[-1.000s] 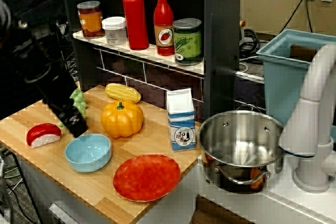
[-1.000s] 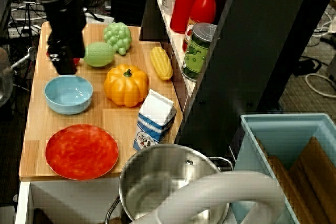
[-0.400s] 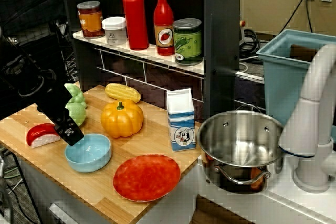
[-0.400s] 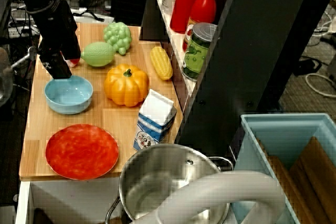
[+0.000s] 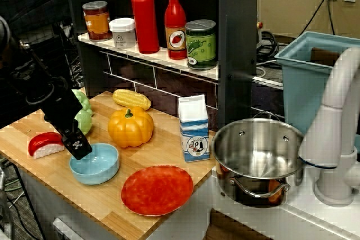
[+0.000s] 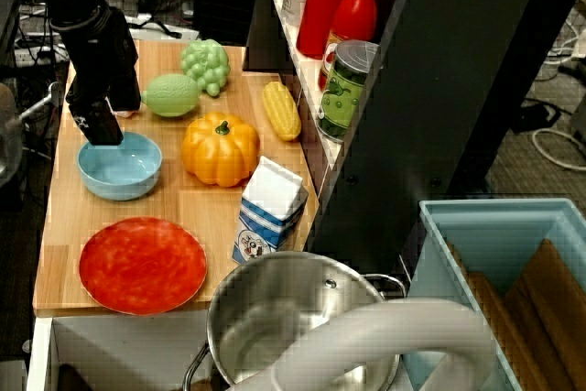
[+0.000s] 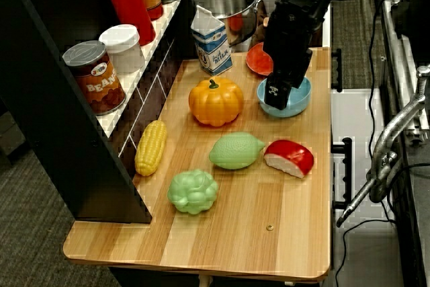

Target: Lift bowl

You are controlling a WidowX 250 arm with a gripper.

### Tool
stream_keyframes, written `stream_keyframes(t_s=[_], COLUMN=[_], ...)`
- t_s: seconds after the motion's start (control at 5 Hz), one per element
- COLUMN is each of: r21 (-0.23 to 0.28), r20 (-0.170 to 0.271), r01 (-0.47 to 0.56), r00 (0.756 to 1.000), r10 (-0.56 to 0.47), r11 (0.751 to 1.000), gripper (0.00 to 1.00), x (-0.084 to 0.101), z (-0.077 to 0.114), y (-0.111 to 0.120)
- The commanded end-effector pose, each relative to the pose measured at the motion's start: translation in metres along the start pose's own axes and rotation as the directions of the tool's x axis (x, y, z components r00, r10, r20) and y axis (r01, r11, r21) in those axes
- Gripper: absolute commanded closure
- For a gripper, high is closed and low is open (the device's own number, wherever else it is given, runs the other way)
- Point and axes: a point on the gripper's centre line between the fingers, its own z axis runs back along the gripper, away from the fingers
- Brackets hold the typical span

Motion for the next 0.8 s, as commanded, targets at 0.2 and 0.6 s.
stream_keyframes(t_s=[0.2,0.6], r21=[0.126,0.117], r20=[0.013,-0.030], r01=[-0.040,0.025], r00=[0.999,0.999], r10=[0.039,-0.022], r11=[0.991,0.993], gripper=[0.00,1.00], x=[-0.0038,-0.0104], z=[-0.0189,-0.0263], y=[0.0092,0.0092])
